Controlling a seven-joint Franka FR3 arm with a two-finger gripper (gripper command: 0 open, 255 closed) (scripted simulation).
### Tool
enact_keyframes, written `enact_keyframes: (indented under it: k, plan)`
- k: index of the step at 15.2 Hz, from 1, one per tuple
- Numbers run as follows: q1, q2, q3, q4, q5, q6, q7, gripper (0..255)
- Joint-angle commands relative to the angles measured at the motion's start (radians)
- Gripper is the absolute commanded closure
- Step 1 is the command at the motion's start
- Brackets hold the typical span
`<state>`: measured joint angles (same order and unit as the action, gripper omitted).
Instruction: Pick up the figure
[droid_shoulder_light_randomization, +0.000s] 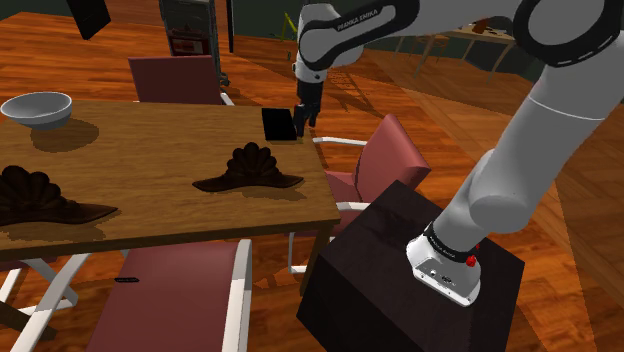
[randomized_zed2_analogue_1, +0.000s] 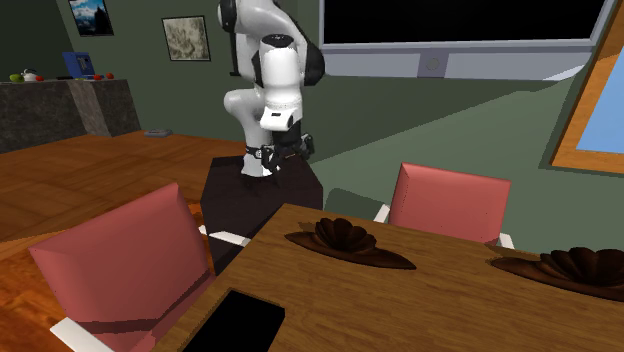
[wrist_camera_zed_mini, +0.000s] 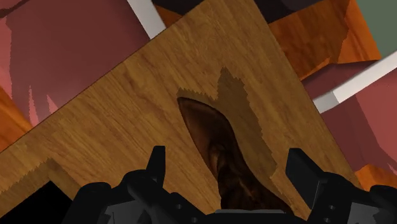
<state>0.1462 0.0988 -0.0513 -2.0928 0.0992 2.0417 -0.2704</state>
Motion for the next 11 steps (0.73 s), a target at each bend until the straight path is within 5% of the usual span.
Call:
enact_keyframes:
  k: [1,11]
  plan:
    - [0.009,0.078,0.011,0.063,0.009,0.012,-0.021,0]
    - [0.046,0.447,0.07,0.418,0.016,0.019,-0.102,0]
